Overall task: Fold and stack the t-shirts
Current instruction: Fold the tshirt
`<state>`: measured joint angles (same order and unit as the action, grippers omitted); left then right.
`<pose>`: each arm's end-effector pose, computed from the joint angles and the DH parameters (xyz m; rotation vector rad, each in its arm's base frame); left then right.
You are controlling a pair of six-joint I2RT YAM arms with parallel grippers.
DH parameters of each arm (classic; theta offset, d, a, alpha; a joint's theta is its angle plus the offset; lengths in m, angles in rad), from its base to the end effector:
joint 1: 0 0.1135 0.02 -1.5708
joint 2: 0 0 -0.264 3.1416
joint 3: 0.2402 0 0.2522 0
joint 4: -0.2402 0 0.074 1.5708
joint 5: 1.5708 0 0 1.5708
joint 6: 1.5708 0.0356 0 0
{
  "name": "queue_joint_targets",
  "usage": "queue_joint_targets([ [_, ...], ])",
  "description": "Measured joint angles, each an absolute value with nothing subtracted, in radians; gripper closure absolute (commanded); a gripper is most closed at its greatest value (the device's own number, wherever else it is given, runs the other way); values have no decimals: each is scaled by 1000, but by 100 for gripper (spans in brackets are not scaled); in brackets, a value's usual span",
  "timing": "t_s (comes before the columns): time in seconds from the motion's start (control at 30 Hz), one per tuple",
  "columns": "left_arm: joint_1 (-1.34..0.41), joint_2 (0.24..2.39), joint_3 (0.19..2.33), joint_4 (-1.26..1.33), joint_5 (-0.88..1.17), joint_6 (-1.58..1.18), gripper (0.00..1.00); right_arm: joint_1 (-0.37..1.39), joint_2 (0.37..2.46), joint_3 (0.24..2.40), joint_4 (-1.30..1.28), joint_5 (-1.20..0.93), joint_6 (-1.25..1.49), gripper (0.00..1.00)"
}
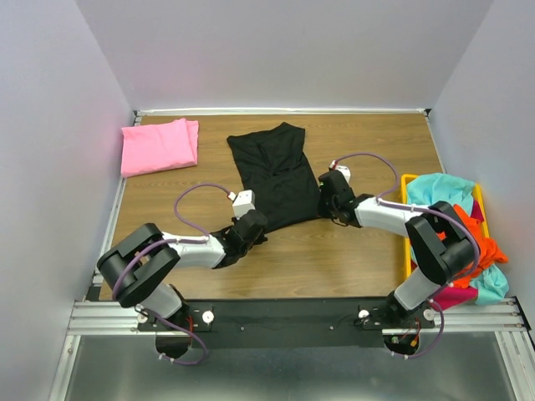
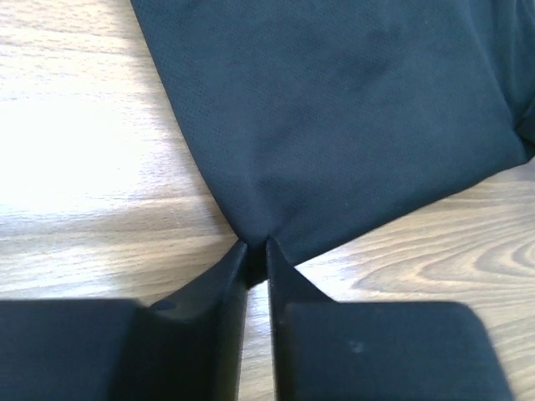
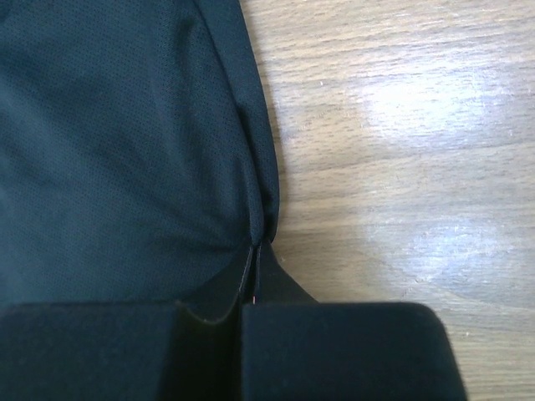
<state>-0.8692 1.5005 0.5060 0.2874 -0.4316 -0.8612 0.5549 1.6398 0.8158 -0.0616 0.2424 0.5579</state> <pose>0.1831 -0.1936 0.1351 -0.2164 2.2315 -0.4654 0.2742 0.1599 0.1538 0.1092 2.4295 0.2064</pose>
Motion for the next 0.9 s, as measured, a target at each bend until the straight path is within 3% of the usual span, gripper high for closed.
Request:
queue_joint_targets([
  [0.03,-870,1504,505,290,-434,-865,100,555,1637,814,-62,241,558,98],
  [0.07,-871,1506,505,293,-434,-869,100,555,1630,810,-62,237,558,98],
  [0.4,-873,1464,493,255,-427,-839,100,558,1473,771,-77,213,561,98],
  [0.9,-892,1006,479,105,-341,-688,100,645,1142,774,-263,265,575,98],
])
